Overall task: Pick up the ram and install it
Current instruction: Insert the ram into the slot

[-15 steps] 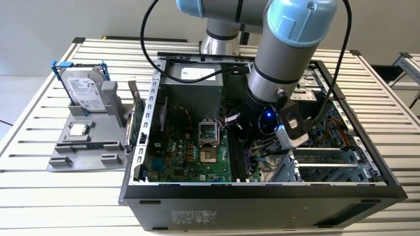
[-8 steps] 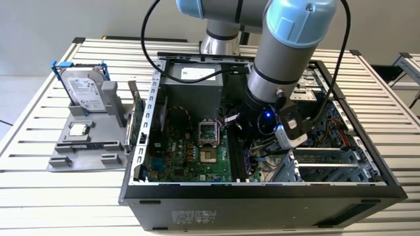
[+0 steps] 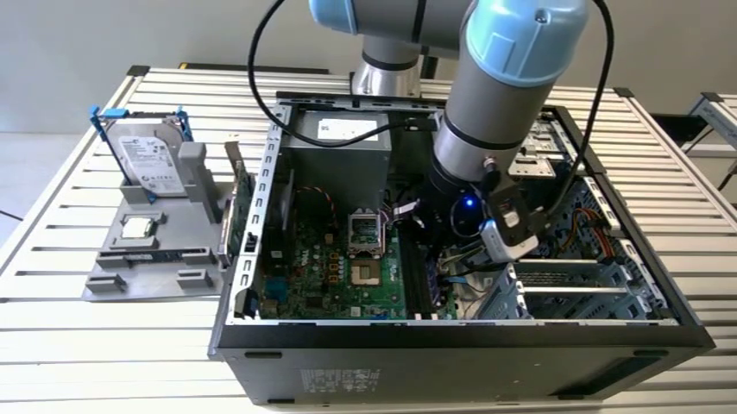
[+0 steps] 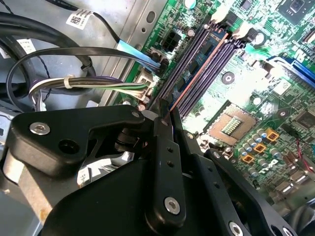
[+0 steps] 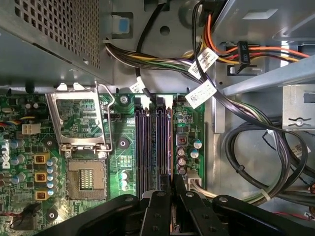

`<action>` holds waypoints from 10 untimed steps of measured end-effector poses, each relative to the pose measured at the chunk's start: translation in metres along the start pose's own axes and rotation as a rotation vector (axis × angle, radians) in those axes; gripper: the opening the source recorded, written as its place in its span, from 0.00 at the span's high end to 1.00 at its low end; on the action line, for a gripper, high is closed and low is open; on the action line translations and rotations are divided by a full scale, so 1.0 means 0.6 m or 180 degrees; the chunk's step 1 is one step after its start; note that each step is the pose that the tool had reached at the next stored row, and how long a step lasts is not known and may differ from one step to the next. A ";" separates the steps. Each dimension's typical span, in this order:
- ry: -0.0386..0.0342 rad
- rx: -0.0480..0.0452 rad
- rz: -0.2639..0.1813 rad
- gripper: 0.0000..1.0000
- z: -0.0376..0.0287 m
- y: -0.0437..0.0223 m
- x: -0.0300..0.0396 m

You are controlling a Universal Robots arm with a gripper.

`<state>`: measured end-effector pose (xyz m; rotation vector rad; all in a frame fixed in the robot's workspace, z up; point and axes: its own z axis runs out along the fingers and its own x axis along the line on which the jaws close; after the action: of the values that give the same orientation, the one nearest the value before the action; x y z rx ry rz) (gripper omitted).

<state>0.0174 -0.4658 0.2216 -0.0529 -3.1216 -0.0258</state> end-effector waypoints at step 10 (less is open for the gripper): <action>0.0010 0.0003 0.0008 1.00 0.001 0.001 -0.002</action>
<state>0.0183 -0.4656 0.2209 -0.0565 -3.1183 -0.0242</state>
